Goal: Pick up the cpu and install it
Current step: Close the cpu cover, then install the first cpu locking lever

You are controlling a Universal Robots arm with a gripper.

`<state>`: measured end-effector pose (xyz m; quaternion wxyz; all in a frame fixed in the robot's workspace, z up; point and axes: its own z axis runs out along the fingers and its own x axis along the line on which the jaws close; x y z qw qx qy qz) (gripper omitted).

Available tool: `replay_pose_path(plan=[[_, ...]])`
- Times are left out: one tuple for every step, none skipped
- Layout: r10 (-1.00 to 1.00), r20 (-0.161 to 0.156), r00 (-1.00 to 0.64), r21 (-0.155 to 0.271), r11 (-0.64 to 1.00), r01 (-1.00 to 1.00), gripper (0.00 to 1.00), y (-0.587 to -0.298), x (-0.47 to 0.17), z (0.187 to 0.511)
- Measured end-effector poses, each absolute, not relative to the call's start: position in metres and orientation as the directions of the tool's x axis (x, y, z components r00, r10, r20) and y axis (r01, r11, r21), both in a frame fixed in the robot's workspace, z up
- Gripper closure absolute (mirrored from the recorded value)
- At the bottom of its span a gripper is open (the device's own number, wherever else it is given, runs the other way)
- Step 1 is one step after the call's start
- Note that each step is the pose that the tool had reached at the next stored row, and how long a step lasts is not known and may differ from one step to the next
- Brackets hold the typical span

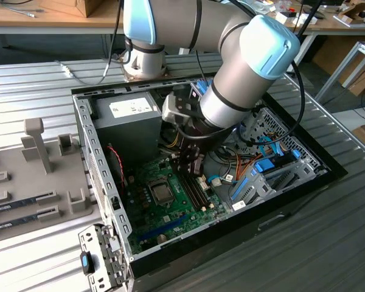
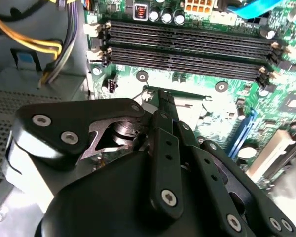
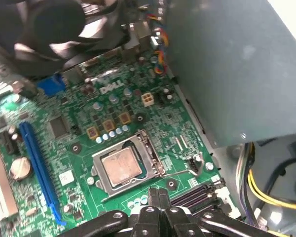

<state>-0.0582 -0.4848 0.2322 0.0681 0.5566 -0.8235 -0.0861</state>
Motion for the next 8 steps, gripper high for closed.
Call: replay_pose_path(plan=[[-0.941, 0.016, -0.339, 0.218, 0.334, -0.917, 0.89, -0.4849, -0.0582, 0.2321], [-0.947, 0.016, -0.321, 0.218, 0.317, -0.923, 0.89, -0.4849, -0.0581, 0.2321], [-0.952, 0.016, -0.304, 0.218, 0.3, -0.929, 0.89, -0.4848, -0.0581, 0.232], [-0.958, 0.016, -0.285, 0.218, 0.282, -0.935, 0.89, -0.4849, -0.0582, 0.232], [-0.964, 0.016, -0.265, 0.218, 0.262, -0.94, 0.89, -0.4849, -0.0582, 0.232], [-0.969, 0.016, -0.248, 0.218, 0.245, -0.945, 0.89, -0.4848, -0.0582, 0.2319], [-0.973, 0.016, -0.229, 0.218, 0.227, -0.949, 0.89, -0.4848, -0.0582, 0.2319], [-0.977, 0.016, -0.211, 0.218, 0.21, -0.953, 0.89, -0.4849, -0.0582, 0.2318]])
